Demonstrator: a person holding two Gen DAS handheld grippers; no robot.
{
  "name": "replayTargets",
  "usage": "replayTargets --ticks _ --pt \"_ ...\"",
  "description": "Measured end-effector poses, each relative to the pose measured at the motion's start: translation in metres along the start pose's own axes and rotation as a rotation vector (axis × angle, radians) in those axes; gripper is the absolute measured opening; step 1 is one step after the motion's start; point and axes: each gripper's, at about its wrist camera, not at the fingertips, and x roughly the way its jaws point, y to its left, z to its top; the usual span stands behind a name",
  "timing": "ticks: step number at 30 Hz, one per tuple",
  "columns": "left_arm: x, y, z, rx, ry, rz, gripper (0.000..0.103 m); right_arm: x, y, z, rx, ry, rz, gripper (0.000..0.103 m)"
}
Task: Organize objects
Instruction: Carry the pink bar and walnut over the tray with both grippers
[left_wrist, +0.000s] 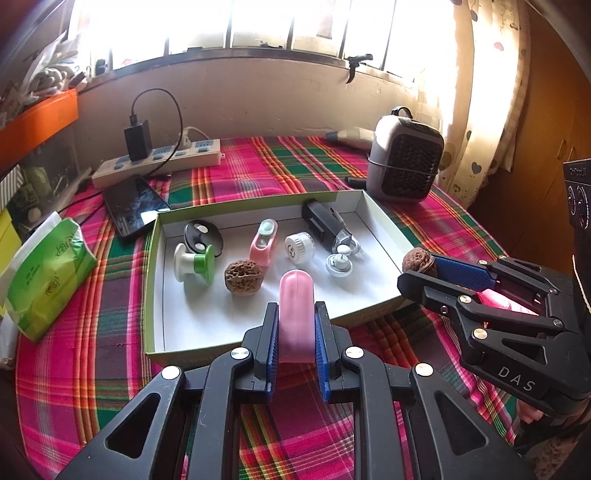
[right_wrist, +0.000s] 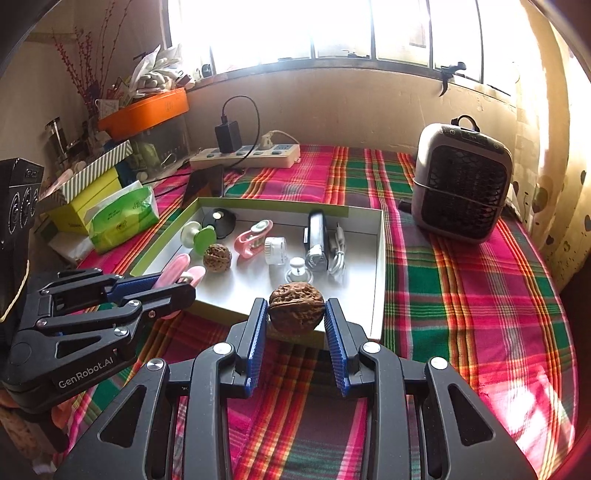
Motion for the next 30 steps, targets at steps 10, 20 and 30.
replayTargets --ticks 10,20,30 --pt "0.016 0.008 0.01 -0.021 0.01 0.009 0.016 0.018 -0.01 0.014 0.003 0.012 -0.019 0.033" --pt "0.034 0.01 0.015 -0.027 0.029 0.013 0.016 0.038 -0.019 0.02 0.009 0.051 -0.04 0.033" --pt "0.051 0.009 0.018 -0.028 0.058 0.014 0.016 0.055 -0.024 0.02 -0.007 0.087 -0.069 0.033"
